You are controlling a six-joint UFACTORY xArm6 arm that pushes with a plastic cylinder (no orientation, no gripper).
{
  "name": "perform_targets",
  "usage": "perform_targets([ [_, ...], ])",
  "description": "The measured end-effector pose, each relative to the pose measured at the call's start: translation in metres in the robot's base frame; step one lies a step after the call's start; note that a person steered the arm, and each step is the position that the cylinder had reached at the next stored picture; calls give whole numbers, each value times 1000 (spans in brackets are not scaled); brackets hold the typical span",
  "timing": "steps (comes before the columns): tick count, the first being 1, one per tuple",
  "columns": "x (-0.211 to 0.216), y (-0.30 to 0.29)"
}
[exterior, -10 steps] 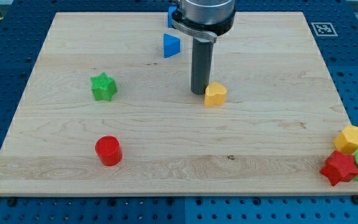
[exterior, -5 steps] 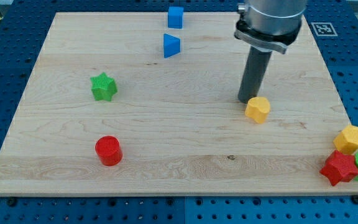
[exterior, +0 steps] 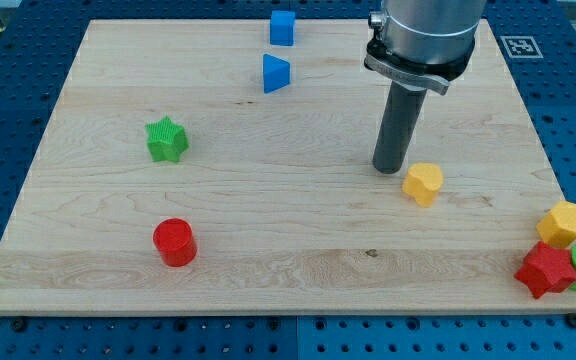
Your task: Slide the yellow heart to the left of the yellow hexagon
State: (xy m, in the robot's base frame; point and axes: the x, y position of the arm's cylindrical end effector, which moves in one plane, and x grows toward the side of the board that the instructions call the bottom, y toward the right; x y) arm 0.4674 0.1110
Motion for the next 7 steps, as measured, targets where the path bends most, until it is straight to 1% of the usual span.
perform_targets([
  [1,19,11],
  [2,24,19],
  [5,49,67],
  [7,58,75],
])
